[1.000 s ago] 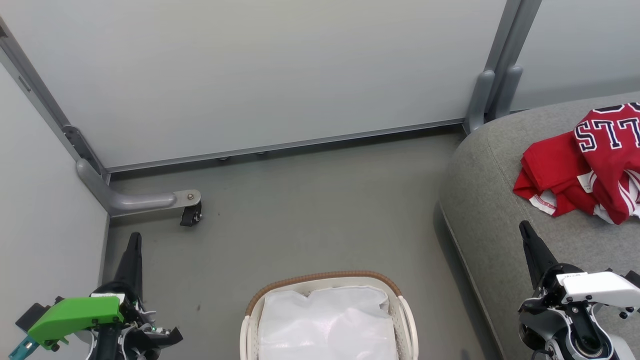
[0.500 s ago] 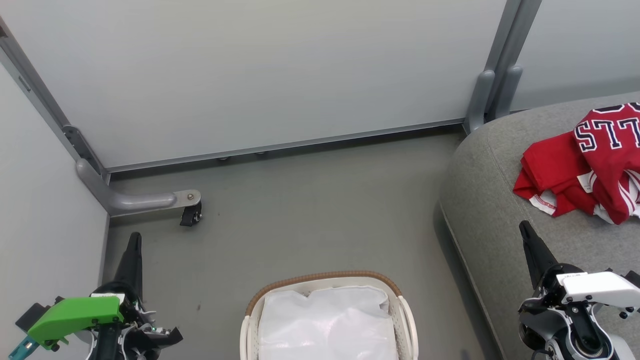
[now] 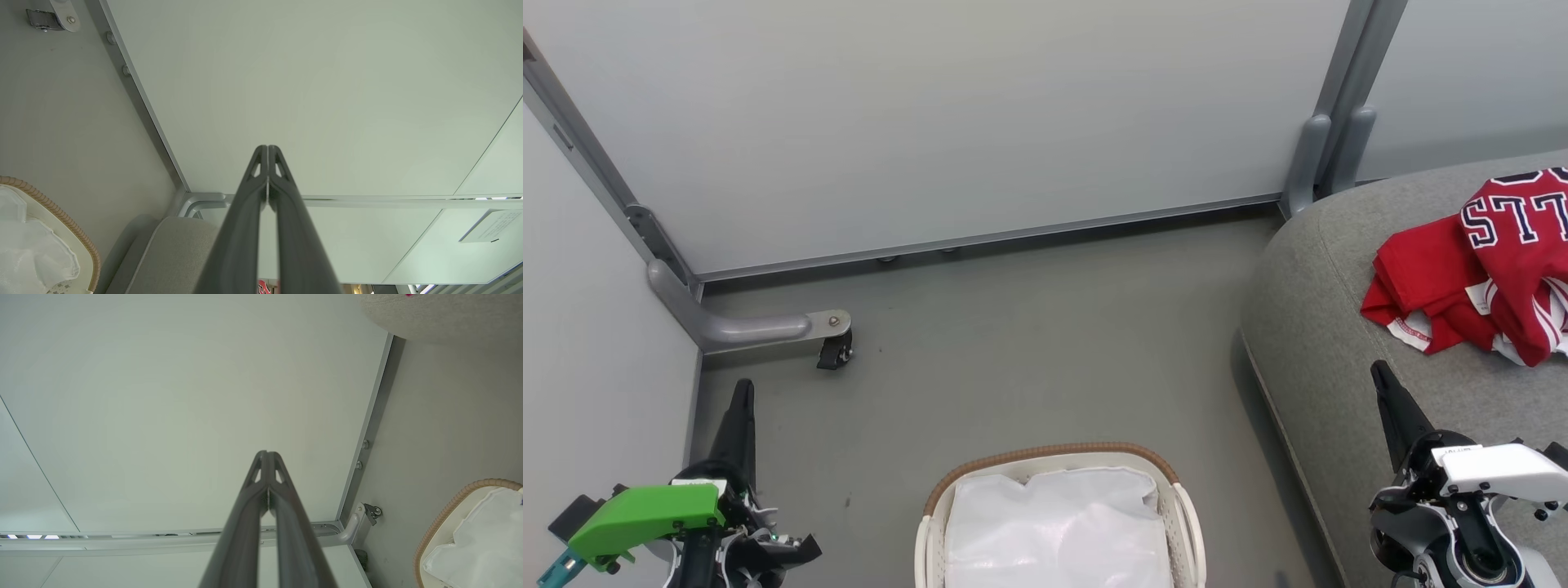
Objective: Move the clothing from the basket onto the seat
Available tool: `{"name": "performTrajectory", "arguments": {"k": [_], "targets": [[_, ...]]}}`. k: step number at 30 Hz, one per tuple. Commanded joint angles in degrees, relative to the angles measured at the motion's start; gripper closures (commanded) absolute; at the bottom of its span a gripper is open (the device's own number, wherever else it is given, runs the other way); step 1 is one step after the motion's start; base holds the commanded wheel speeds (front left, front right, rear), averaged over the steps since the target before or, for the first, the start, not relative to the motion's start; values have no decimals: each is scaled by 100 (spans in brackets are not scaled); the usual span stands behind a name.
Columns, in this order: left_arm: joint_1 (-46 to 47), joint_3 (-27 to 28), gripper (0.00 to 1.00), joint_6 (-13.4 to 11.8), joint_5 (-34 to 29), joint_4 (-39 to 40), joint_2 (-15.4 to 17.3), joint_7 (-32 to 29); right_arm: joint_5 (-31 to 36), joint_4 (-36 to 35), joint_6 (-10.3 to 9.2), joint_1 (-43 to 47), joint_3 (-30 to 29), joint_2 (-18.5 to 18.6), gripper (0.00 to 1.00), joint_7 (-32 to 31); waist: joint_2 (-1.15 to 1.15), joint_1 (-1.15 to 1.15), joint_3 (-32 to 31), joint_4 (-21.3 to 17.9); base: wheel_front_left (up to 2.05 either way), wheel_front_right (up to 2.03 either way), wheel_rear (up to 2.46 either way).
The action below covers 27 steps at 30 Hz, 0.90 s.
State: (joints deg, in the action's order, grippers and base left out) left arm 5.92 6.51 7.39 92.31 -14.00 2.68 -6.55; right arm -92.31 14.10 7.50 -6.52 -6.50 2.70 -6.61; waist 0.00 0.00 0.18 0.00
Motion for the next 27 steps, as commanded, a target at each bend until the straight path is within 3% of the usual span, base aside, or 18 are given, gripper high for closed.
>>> {"name": "performTrajectory", "arguments": {"k": [1,27], "targets": [[59,11,100,18,18,4,38,-17,-19,-20,-2,61,-11,34,100,-8,0,0,0,0,0,0,0],[59,10,100,18,18,4,38,-16,-20,-20,-2,60,-10,34,100,-7,0,0,0,0,0,0,0]]}}
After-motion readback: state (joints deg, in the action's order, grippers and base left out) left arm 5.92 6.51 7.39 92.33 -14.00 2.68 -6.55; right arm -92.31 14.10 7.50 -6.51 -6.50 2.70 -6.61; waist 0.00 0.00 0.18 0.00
